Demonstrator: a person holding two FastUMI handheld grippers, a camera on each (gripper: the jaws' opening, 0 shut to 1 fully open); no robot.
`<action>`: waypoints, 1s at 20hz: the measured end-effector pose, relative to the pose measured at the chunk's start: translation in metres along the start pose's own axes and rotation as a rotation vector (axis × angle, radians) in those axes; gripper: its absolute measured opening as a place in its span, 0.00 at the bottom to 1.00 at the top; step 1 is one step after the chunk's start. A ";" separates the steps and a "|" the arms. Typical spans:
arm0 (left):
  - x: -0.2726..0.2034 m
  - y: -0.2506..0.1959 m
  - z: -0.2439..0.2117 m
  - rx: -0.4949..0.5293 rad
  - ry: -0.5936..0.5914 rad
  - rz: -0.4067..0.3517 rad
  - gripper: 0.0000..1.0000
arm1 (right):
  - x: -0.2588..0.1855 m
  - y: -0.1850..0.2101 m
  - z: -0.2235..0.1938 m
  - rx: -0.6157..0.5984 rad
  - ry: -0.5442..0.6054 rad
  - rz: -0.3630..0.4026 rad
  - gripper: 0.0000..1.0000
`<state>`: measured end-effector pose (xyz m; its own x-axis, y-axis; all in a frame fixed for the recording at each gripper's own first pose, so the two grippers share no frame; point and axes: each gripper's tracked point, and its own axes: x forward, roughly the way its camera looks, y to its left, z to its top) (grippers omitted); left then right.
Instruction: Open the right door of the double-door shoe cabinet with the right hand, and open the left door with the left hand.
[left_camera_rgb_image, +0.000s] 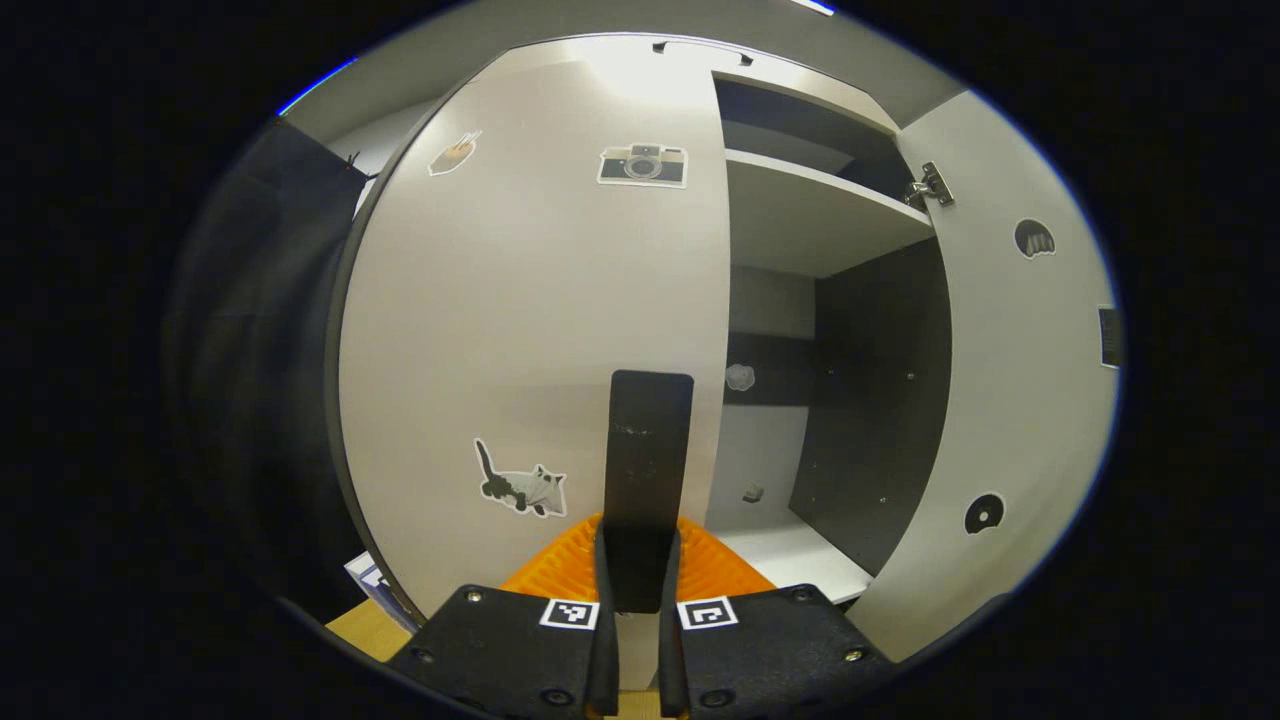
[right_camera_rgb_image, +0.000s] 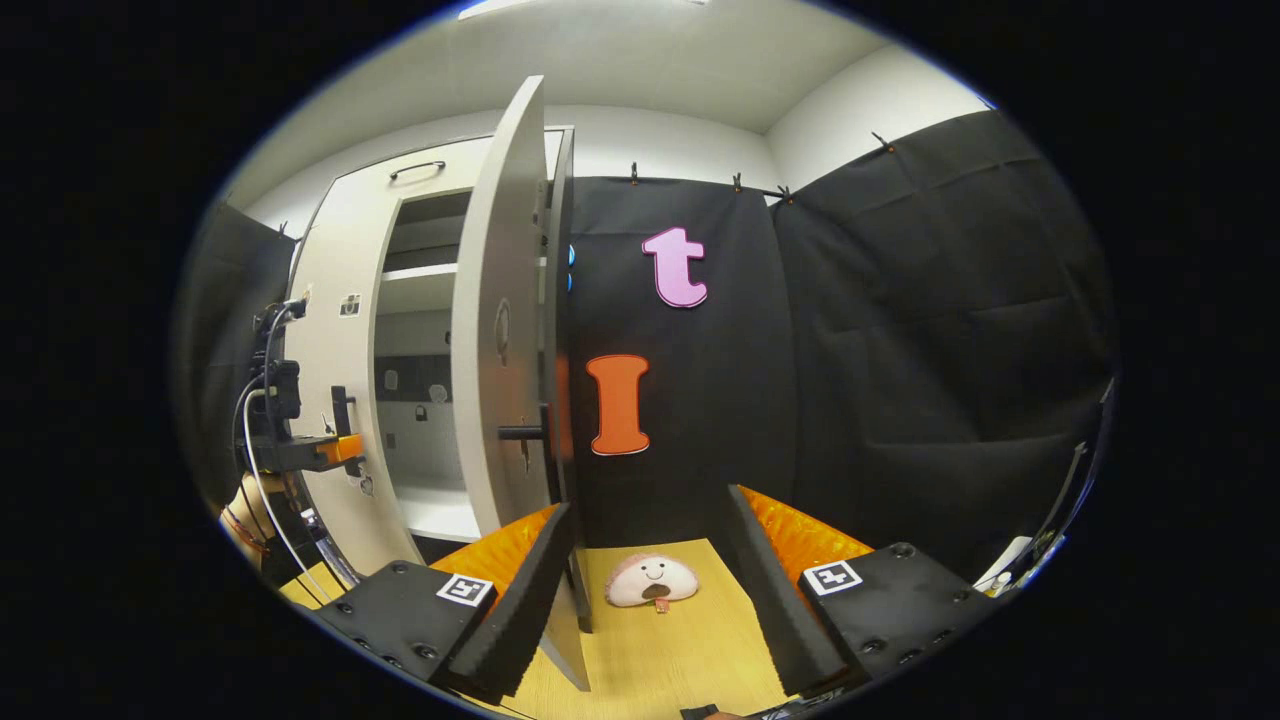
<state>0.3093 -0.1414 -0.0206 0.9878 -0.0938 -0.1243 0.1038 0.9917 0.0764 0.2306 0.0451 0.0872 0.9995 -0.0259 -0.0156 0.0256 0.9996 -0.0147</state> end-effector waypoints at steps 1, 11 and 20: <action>-0.007 0.002 -0.001 -0.002 -0.002 -0.008 0.15 | -0.002 0.002 0.001 -0.006 0.000 0.001 0.97; -0.068 0.033 -0.004 -0.026 -0.010 -0.097 0.12 | -0.024 0.032 0.004 0.000 -0.022 0.035 0.97; -0.109 0.061 0.000 -0.016 -0.027 -0.156 0.11 | -0.051 0.060 -0.004 0.019 -0.027 0.038 0.97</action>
<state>0.2079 -0.0709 -0.0025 0.9625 -0.2492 -0.1071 0.2548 0.9661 0.0420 0.1814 0.1066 0.0829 0.9999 0.0126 0.0116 -0.0127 0.9999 0.0044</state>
